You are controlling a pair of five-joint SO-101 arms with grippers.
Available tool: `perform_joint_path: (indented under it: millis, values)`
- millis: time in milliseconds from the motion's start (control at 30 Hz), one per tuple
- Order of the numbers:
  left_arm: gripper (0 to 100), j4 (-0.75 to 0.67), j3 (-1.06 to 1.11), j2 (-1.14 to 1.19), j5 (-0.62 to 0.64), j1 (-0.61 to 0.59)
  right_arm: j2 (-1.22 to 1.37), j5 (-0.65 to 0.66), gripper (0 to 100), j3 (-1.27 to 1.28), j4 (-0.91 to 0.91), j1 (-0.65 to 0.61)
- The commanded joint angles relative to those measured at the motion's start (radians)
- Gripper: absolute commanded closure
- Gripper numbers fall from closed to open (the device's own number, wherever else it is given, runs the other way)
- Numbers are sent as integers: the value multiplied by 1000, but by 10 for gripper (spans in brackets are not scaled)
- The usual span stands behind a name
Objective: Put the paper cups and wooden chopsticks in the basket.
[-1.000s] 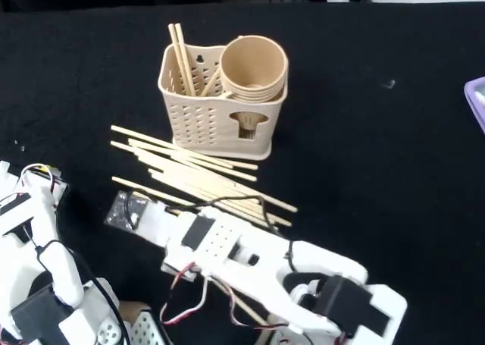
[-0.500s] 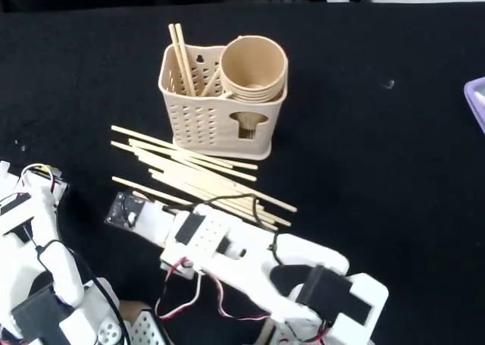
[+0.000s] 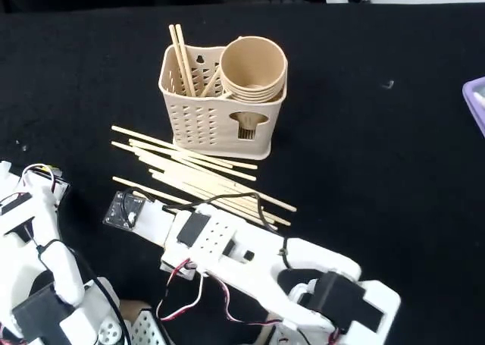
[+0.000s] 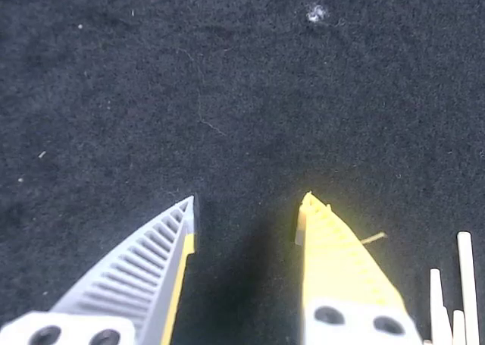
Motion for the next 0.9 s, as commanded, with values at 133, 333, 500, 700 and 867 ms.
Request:
perform_joint_path:
  millis: [133, 333, 500, 700, 867]
  values:
    - [780, -17, -27, -25, -11, 4, 15, 107, 762, -87, -86, 146]
    - [780, -17, -28, -25, -11, 5, 15, 109, 762, -76, -57, 132]
    - [780, -17, -28, -25, -11, 5, 16, 107, 762, -74, -63, 51]
    - [780, -17, -28, -25, -11, 5, 47, 107, 763, -76, -110, 101]
    - [780, -17, -28, -25, -11, 5, 170, 109, 763, -110, -115, 114]
